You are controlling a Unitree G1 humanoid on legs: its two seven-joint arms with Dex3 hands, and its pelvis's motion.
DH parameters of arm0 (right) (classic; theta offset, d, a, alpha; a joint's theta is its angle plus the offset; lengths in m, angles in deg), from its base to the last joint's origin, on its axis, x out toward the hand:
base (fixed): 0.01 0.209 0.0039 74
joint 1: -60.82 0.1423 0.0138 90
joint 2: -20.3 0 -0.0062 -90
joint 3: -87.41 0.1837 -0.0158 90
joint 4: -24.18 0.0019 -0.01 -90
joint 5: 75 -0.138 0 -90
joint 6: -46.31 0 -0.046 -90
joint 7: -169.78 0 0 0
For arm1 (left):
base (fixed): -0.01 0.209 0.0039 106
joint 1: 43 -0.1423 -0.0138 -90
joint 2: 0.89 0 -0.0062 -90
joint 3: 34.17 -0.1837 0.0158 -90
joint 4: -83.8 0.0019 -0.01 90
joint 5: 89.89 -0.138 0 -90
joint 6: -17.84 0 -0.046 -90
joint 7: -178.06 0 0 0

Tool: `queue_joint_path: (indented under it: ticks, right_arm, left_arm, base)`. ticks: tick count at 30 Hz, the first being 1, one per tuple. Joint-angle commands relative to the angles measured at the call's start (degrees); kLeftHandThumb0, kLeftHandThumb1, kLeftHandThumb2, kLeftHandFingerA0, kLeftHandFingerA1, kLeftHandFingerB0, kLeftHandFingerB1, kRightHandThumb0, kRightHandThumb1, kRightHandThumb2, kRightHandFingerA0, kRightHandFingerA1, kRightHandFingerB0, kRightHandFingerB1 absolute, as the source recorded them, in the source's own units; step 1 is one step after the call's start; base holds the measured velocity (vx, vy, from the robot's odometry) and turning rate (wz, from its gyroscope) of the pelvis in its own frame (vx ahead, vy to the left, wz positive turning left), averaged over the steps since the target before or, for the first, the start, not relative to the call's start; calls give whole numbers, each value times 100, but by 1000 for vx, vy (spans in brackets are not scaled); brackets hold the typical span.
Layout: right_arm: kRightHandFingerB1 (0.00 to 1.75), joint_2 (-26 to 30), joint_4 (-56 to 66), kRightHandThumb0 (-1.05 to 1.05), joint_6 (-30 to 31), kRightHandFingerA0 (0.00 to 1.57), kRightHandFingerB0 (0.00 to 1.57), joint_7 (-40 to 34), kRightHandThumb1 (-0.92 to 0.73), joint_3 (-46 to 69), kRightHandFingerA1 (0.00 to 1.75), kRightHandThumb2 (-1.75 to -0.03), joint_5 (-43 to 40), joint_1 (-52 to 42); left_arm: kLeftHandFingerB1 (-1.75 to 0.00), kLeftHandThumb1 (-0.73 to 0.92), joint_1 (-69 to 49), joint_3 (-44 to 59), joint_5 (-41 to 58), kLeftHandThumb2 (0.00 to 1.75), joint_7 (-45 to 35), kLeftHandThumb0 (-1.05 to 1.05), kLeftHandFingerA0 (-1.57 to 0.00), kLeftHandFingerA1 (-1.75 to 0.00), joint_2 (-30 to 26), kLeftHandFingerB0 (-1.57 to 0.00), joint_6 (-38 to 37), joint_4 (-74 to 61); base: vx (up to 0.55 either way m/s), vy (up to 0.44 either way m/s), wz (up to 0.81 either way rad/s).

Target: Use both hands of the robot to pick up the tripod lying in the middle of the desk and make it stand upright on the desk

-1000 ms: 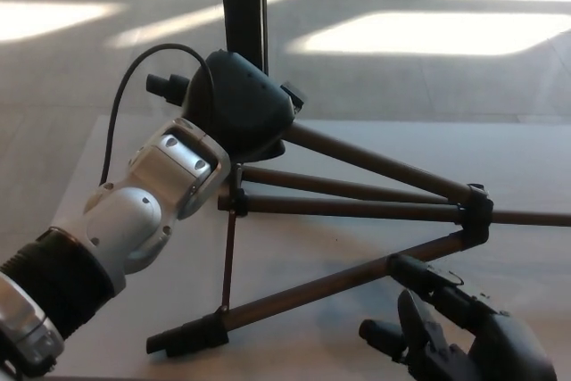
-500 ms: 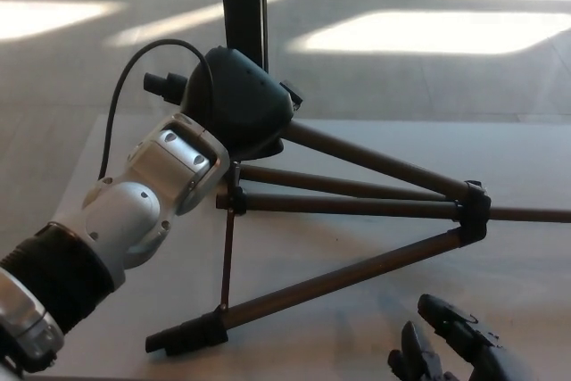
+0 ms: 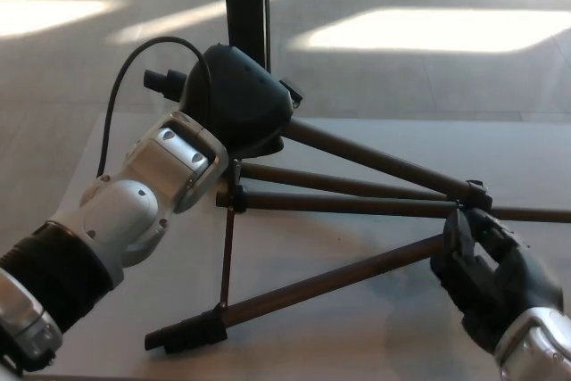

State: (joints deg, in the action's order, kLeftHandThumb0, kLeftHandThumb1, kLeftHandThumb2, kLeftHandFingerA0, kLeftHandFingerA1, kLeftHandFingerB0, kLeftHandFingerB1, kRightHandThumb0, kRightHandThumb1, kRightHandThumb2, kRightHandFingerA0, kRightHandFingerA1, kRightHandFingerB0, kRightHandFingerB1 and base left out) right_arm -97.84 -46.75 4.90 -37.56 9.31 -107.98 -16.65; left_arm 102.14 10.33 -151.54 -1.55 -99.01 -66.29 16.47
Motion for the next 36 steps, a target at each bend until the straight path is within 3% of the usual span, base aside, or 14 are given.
queue_joint_path:
  ticks: [1, 8, 9, 13, 15, 17, 18, 20, 24, 25, 29, 30, 35, 36]
  right_arm:
    - [10, -1413, -1233, -86, -1368, 0, 0, -953, -66, 1190, 22, -95, -1046, 1213]
    - [5, -1856, -1604, -92, -1525, 0, 0, -1376, -71, 1356, 22, -100, -1158, 1263]
    - [12, -1904, -1569, -70, -1518, 0, 0, -1366, -84, 1256, 22, -71, -1122, 1168]
    - [29, -2480, -1105, -73, -1502, 0, 0, -1353, -62, 674, 44, -100, -980, 317]
    - [54, -2780, -863, -39, -1552, 4, 0, -1578, -56, 338, 58, -110, -763, -70]
    - [59, -2907, -752, -66, -1609, 0, 7, -1695, -77, 195, 76, -62, -745, -269]
    - [55, -2948, -762, -66, -1661, 0, 10, -1745, -78, 169, 79, -63, -789, -288]
    - [60, -2971, -689, -65, -1644, 2, 10, -1819, -79, 18, 83, -64, -772, -416]
    - [66, -2964, -392, -64, -1468, 1, 1, -1902, -80, -375, 86, -64, -819, -780]
    - [67, -3058, -297, -63, -1499, 4, 6, -2117, -78, -458, 83, -63, -733, -837]
    - [66, -2991, 252, -63, -1081, 8, 10, -2321, -78, -859, 80, -62, -1053, -1339]
    - [64, -2989, 385, -63, -1051, 9, 13, -2386, -78, -986, 76, -62, -1123, -1489]
    - [50, -2488, 912, -66, -762, 9, 11, -2427, -82, -1693, 77, -63, -1502, -2104]
    - [54, -2434, 1021, -65, -773, 13, 15, -2517, -78, -1804, 81, -62, -1584, -2244]
  left_arm:
    - [-119, 72, -309, 195, 108, 71, -101, -37, -91, -169, -219, -84, -440, -63]
    - [-101, 55, -336, 208, -34, 101, -192, -40, -118, -131, -301, -85, -451, -206]
    - [-107, 55, -328, 248, 6, 101, -154, -41, -119, -133, -286, -87, -459, -191]
    - [-144, 73, -361, 330, 21, 72, -80, -38, -93, -174, -278, -81, -385, -189]
    - [-136, 67, -275, 248, -153, 68, -138, -35, -93, -175, -291, -82, -307, -140]
    - [-122, 69, -257, 289, -108, 67, -167, -35, -91, -174, -264, -82, -275, -115]
    - [-108, 52, -213, 328, -57, 97, -147, -40, -119, -135, -255, -89, -294, -49]
    - [-127, 66, -165, 369, -8, 67, -241, -31, -90, -175, -269, -80, -297, -32]
    - [-98, 49, -93, 437, 30, 95, -150, -36, -119, -132, -282, -84, -338, 37]
    - [-105, 66, -72, 441, 46, 64, -239, -33, -93, -174, -272, -83, -325, 26]
    - [-111, 70, -3, 410, 5, 65, -314, -36, -92, -174, -221, -82, -293, 81]
    - [-103, 52, 4, 394, -28, 98, -291, -40, -118, -133, -212, -86, -280, 98]
    - [-101, 50, 9, 461, 110, 96, -308, -38, -116, -131, -224, -86, -369, 147]
    - [-121, 69, 22, 454, 94, 69, -335, -35, -88, -174, -221, -82, -352, 150]
  base:
    - [0, 0, 0]
    - [0, 0, 1]
    - [0, 0, 0]
    - [0, 0, 0]
    - [0, 0, 0]
    - [0, 0, 0]
    - [0, 0, 0]
    - [0, 0, 0]
    - [0, 0, 0]
    - [0, 0, 0]
    - [0, 0, 0]
    - [0, 0, 0]
    - [0, 0, 0]
    - [0, 0, 0]
